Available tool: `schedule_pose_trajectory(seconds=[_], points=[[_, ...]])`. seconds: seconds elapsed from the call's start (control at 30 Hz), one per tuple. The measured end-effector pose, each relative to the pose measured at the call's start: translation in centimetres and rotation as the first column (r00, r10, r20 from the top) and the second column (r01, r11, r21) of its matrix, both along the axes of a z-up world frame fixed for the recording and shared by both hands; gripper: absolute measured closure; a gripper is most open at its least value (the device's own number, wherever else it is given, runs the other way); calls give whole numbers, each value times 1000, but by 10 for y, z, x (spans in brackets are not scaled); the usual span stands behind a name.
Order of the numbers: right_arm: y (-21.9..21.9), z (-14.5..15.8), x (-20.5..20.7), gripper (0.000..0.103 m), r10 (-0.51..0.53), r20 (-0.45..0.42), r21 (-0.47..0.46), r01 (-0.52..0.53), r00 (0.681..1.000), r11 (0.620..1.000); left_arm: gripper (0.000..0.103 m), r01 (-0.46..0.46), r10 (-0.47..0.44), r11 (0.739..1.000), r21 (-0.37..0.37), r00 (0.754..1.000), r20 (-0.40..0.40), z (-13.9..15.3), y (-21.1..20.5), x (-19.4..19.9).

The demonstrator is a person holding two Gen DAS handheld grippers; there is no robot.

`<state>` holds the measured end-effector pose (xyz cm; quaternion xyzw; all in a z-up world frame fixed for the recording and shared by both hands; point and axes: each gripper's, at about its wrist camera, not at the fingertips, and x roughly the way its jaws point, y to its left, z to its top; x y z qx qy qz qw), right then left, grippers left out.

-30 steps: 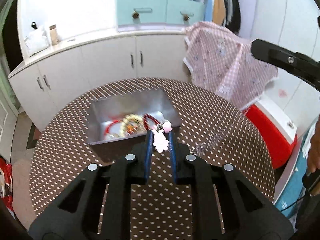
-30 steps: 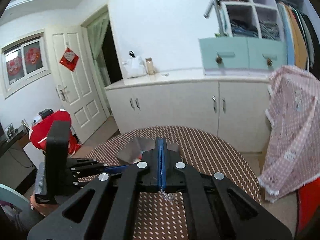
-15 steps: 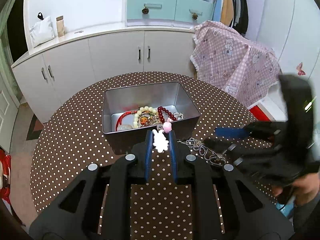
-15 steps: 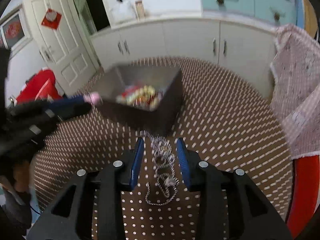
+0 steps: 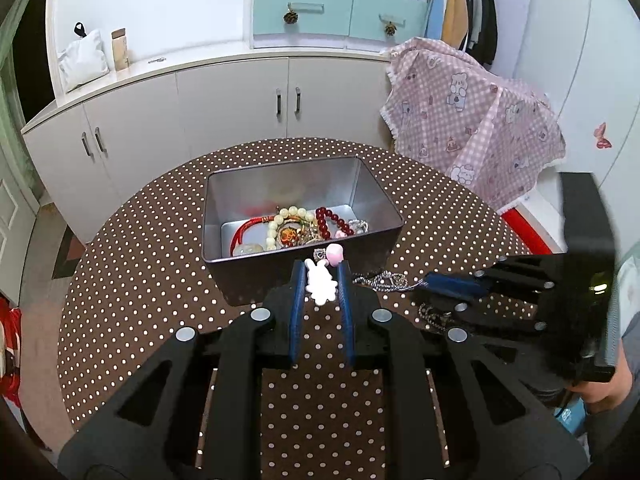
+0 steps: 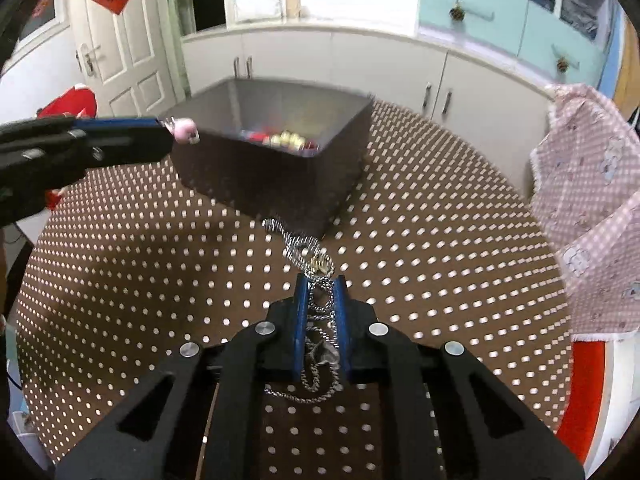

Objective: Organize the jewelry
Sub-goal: 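Lower the chain and charm into the box and open both grippers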

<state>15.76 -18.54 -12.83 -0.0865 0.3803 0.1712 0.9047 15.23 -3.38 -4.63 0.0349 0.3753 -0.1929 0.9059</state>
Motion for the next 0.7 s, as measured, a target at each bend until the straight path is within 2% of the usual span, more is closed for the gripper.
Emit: schedule_pose_trajectory(seconds=[0.27,0.7], points=[[-8,67,-30,92,7,171,47,-16,985,999,87,-6,6,1000,-10,1000,27,13,2,-1],[-7,145,-20,92,10,325,99,-45,946,994,87,-17,22,998,-67,997,68,40,11,7]])
